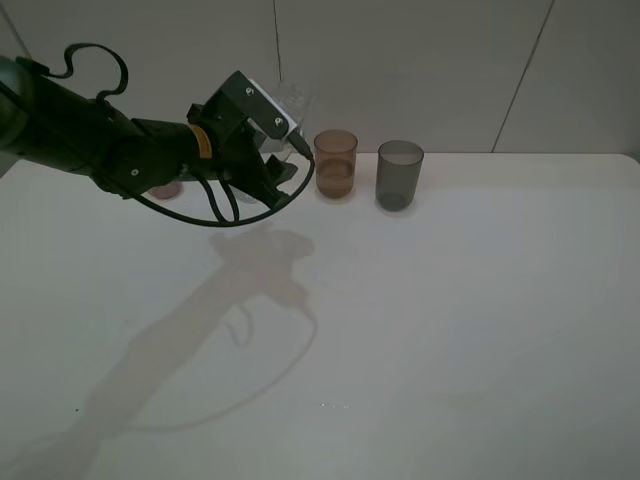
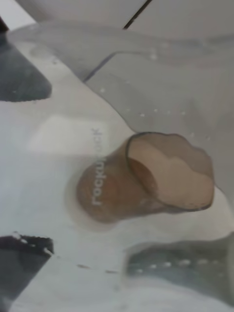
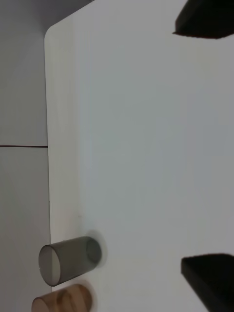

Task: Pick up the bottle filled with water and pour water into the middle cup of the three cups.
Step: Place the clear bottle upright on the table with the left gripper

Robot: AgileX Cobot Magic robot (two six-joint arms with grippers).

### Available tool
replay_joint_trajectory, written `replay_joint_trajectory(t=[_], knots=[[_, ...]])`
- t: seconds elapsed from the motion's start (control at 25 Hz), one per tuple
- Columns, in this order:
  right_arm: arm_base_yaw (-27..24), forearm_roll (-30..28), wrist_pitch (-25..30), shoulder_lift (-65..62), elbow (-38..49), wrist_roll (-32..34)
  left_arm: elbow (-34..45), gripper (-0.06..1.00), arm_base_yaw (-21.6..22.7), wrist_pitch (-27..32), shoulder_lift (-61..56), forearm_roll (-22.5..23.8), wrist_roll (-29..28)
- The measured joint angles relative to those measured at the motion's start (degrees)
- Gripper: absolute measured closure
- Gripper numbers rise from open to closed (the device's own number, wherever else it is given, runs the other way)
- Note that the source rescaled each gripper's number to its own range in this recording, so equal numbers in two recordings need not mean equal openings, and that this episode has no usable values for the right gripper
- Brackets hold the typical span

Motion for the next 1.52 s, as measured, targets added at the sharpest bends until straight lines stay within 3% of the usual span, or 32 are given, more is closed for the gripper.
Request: replay_joint_trajectory(t=[0.2, 0.36, 0.52, 0.76, 1.0, 1.44, 1.52], knots=[[0.00, 0.00, 0.00, 0.00, 0.00, 0.00, 10.38, 0.93, 2.72, -20.29, -0.06, -0.20, -1.86], [0.00, 0.00, 0.00, 0.00, 0.00, 0.00, 14.11, 0.93, 5.60, -27.98, -0.06, -0.20, -3.98], [0.00, 0.00, 0.00, 0.00, 0.00, 0.00, 14.36, 0.93, 8.05, -31.16, 1.99, -0.89, -8.32], [0.00, 0.00, 0.00, 0.00, 0.00, 0.00, 14.46, 0.93, 8.55, -36.77, 8.93, -1.77, -9.27], [0.00, 0.00, 0.00, 0.00, 0.00, 0.00, 14.57, 0.93, 8.55, -37.10, 15.49, -2.92, -9.27], [0.00, 0.00, 0.00, 0.00, 0.00, 0.00, 14.57, 0.93, 8.55, -38.34, 16.15, -3.89, -8.80], [0.00, 0.00, 0.00, 0.00, 0.00, 0.00, 14.57, 0.86, 8.55, -38.34, 16.15, -3.95, -8.73]])
